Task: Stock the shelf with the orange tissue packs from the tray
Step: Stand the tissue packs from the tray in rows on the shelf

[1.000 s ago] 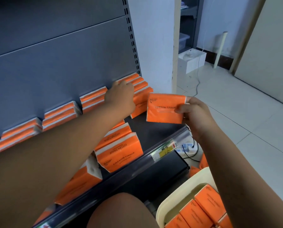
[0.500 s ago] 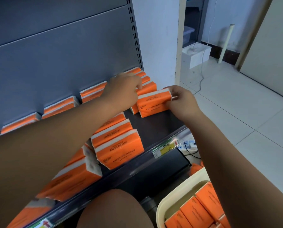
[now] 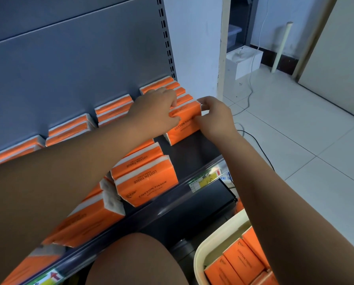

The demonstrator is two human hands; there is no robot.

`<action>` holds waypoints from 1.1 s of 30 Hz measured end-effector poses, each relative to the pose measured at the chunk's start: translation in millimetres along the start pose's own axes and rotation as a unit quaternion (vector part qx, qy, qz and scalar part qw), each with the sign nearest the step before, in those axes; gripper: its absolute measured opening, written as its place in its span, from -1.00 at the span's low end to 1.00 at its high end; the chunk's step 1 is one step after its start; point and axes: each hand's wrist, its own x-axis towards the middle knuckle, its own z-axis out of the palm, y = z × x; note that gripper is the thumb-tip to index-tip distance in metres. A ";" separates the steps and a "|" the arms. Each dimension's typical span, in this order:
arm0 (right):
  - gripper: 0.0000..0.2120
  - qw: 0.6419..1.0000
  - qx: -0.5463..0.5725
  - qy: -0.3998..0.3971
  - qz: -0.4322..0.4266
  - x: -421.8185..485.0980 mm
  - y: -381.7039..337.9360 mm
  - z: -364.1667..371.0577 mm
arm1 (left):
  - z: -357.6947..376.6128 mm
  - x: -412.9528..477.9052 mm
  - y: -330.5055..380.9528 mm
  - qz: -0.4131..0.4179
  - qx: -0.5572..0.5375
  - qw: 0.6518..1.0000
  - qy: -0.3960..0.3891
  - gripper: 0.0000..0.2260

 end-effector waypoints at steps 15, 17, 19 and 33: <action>-0.48 0.990 -0.005 0.141 -0.012 -79.0 -3.3 -8.1 | -18.3 -19.4 33.9 -0.013 0.059 0.998 0.028 -0.50; -0.46 0.990 -0.002 0.138 -0.014 -94.3 -2.0 -12.7 | -21.5 -28.5 42.9 0.004 0.069 0.997 0.037 -0.53; -0.46 0.991 -0.012 0.133 -0.021 -109.0 -1.7 -17.1 | -22.5 -38.8 53.2 0.012 0.069 0.997 0.042 -0.53; -0.54 0.986 -0.071 0.150 -0.032 -213.6 5.2 -84.7 | -11.5 -135.3 144.9 0.007 -0.052 0.996 0.069 -0.60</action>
